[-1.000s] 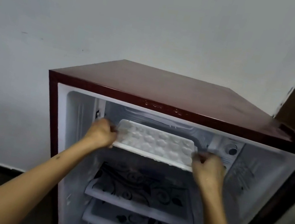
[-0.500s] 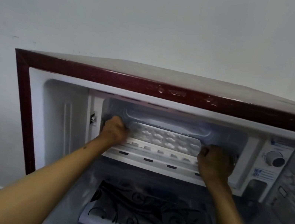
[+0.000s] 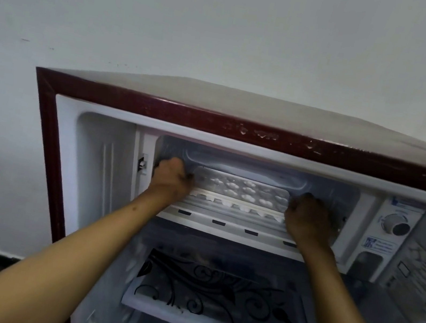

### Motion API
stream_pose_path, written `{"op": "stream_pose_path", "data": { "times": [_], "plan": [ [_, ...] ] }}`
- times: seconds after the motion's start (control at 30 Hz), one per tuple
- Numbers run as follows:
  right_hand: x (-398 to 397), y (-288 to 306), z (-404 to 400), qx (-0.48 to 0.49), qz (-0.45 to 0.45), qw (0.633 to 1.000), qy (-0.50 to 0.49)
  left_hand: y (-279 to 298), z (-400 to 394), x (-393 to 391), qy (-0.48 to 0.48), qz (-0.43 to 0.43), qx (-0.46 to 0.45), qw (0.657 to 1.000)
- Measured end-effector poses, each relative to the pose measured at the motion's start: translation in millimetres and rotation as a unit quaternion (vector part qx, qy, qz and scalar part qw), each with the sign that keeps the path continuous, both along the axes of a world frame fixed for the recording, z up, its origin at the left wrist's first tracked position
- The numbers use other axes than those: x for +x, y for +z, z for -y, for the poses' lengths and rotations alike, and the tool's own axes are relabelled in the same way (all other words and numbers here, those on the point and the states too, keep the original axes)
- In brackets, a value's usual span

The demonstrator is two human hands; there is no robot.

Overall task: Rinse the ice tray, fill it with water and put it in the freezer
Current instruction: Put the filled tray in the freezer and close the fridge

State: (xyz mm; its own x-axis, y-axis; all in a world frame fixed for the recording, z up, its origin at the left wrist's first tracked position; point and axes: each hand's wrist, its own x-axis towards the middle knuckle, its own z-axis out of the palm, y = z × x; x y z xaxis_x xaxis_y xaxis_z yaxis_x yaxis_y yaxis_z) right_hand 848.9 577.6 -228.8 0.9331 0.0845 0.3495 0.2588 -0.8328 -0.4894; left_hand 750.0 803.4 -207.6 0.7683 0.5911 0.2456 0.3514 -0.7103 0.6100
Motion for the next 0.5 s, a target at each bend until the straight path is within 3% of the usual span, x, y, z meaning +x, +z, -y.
{"op": "stream_pose_path", "data": {
  "times": [0.1, 0.5],
  "plan": [
    [-18.7, 14.2, -0.5, -0.027, -0.005, 1.000, 0.011, 5.5, 23.7, -29.1, -0.031, 0.009, 0.050, 0.998],
    [-185.7, 75.0, 34.2, 0.067, -0.002, 0.990, 0.122, 26.4, 124.1, -155.3, -0.098, -0.010, 0.090, 0.991]
  ]
}}
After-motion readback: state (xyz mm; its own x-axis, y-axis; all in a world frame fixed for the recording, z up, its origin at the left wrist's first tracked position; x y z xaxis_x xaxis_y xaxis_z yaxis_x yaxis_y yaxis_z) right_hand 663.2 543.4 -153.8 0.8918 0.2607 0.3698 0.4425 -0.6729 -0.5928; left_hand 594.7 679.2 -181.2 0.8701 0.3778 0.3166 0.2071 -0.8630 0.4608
